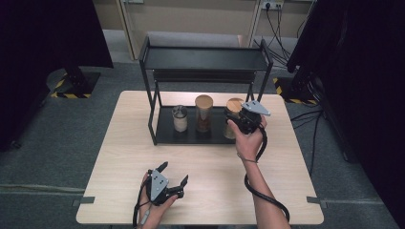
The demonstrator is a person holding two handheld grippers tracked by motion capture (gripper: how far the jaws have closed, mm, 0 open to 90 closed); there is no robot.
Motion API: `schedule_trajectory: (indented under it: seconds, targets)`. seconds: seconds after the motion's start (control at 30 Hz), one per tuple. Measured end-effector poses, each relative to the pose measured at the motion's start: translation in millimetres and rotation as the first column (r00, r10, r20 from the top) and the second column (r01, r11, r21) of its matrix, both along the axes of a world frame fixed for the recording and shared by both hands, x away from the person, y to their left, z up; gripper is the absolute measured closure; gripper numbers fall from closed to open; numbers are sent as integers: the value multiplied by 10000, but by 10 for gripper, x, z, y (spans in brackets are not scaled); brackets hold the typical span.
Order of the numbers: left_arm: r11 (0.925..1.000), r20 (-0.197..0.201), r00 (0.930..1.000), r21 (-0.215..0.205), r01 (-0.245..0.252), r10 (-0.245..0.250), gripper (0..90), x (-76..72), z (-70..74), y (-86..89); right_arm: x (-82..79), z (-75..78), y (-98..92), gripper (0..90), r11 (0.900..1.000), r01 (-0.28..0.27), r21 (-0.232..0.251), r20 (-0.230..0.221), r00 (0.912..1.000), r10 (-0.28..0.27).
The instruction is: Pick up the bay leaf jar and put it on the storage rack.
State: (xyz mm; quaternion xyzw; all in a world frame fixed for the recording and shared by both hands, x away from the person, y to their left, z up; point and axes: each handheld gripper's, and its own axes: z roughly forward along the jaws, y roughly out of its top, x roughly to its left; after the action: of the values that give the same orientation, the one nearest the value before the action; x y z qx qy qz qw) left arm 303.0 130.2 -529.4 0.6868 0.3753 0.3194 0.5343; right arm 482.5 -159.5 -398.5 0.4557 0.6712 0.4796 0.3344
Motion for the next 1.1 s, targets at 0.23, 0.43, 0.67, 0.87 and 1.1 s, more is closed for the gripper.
schedule_trajectory:
  seconds: [0.23,0.43,0.67,0.87,1.1]
  targets:
    - [10000,10,10000,6,6,-6,112,-1,0,-1,60,0,10,254,10000,73,-10,-74,9999,-73]
    - [10000,20,10000,39,3,-3,113,-2,0,-2,98,-19,12,253,9999,122,9,-139,9998,-122]
    - [10000,0,10000,15,6,-6,113,0,0,-1,143,-54,30,254,9999,156,28,-233,9996,-155]
    - [10000,18,10000,30,15,-15,114,-2,0,-1,184,-74,50,254,9998,200,39,-326,9993,-199]
    - [10000,35,10000,53,22,-22,114,-4,0,-4,222,-85,56,253,9997,249,37,-385,9990,-247]
